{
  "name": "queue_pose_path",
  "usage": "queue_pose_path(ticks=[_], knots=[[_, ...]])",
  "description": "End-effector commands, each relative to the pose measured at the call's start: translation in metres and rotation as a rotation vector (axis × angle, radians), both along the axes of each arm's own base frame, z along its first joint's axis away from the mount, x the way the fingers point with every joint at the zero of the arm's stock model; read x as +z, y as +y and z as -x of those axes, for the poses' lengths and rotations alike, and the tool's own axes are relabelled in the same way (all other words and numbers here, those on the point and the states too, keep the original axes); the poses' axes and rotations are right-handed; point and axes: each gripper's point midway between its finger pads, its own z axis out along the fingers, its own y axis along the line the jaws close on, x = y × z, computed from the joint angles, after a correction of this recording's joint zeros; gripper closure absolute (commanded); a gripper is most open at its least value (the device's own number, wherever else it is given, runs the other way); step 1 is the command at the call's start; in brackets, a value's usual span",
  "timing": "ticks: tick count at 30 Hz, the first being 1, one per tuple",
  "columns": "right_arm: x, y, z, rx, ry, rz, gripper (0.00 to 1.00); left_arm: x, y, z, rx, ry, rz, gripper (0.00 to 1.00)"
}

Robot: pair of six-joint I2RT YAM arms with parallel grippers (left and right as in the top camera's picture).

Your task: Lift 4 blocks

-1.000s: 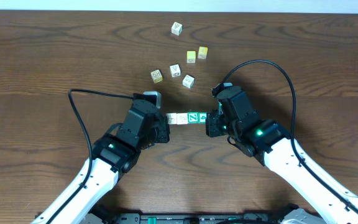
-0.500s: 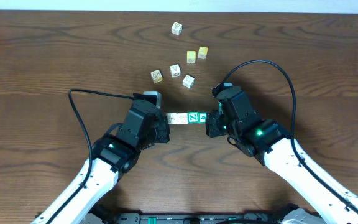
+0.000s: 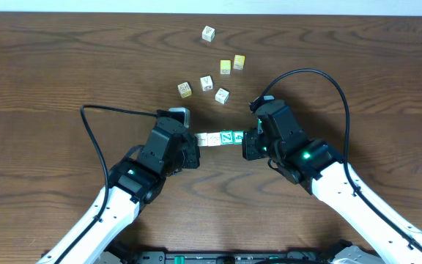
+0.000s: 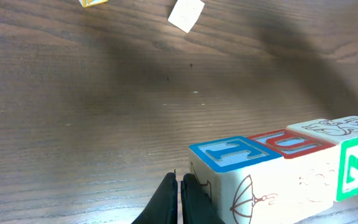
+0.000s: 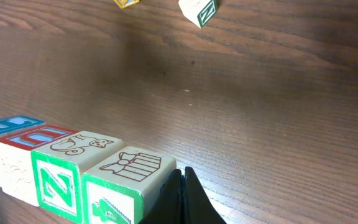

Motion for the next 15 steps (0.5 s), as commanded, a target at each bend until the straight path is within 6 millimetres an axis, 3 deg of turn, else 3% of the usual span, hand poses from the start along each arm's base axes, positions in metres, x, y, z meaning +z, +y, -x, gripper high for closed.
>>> queue_pose_path(ticks=[1, 15], knots=[[0.031, 0.063, 0.039, 0.248, 0.044, -0.197, 0.99, 0.049, -0.045, 0.007, -0.160, -0.048, 0.171, 0.93], [0.031, 0.065, 0.040, 0.252, 0.041, -0.193, 0.99, 0.062, -0.046, 0.014, -0.161, -0.099, 0.163, 0.93]])
